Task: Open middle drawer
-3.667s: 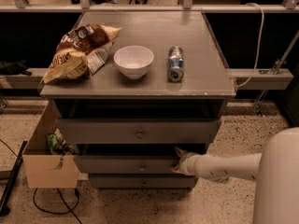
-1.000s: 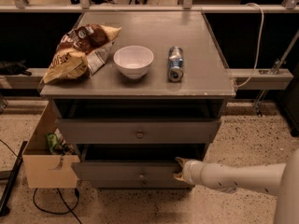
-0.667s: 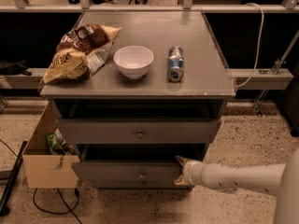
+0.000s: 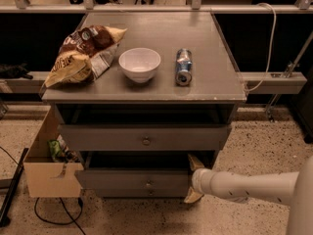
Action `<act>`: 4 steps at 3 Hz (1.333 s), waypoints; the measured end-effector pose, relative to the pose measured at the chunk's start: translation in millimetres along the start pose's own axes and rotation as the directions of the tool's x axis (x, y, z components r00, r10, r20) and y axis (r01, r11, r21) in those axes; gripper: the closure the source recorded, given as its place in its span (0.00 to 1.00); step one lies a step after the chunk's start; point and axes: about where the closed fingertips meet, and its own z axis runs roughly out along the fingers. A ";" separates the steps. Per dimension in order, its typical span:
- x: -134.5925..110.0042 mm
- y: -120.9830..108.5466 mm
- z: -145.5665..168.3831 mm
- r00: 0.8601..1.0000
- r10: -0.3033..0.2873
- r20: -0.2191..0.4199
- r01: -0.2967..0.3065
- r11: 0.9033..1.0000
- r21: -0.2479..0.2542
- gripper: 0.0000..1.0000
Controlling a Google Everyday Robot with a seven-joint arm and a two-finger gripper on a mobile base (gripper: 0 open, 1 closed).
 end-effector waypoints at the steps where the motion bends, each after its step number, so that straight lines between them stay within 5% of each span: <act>1: -0.1 6.8 -1.7 1.000 -0.015 0.005 0.015 1.000 -0.014 0.17; 4: 3.9 93.3 -66.1 0.989 -0.075 0.126 0.082 0.995 -0.051 0.95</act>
Offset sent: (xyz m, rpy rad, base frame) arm -0.0645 -0.0133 -0.0078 0.0191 0.0330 0.1068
